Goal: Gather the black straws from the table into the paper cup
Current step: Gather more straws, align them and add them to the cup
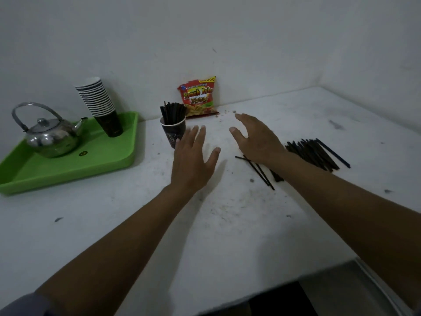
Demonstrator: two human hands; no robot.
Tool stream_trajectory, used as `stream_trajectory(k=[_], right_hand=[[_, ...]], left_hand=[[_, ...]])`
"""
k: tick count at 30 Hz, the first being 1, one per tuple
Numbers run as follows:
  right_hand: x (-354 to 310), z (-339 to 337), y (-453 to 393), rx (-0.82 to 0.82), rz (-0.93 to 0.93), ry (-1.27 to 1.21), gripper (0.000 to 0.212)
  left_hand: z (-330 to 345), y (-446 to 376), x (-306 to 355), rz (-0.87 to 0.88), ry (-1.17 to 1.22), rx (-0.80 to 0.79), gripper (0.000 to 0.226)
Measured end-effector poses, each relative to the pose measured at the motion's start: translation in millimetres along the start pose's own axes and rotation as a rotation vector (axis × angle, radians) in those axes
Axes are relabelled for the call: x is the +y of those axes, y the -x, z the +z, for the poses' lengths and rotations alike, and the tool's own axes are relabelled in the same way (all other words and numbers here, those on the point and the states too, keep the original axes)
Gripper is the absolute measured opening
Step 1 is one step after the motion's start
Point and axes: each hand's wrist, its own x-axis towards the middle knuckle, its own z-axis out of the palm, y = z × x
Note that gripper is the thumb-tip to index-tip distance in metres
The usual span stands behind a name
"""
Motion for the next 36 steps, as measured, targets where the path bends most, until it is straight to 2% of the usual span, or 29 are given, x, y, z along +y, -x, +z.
stream_trajectory(k=[4,8,12,18,20,26,29,33,36], right_hand=[[18,-21,34,-0.019,0.091,0.060,0.067],[27,-29,65,-0.051,0.162,0.177,0.073],[31,-27,90,-0.016,0.195,0.289,0.079],[33,-20,96,-0.102,0.225,0.377,0.094],[35,-18,96,-0.114,0.229,0.393,0.085],[33,-25,97,-0.011,0.166,0.429,0.035],[28,-31,94,0.005,0.188,0.466,0.028],[18,-39,86,-0.083,0.269,0.511,0.013],[10,-44,80,-0.130,0.279,0.508,0.009]], left_hand=[[5,9,17,0.039,-0.034,-0.146,0.070],[14,19,32,-0.004,-0.053,-0.259,0.068],[22,31,46,-0.013,-0.075,-0.329,0.067],[30,37,51,-0.038,-0.142,-0.420,0.067],[31,36,48,-0.041,-0.176,-0.464,0.068],[35,35,44,-0.031,-0.240,-0.509,0.071],[35,37,43,-0.021,-0.240,-0.506,0.072],[34,38,43,-0.021,-0.248,-0.508,0.072],[35,39,44,-0.025,-0.251,-0.503,0.072]])
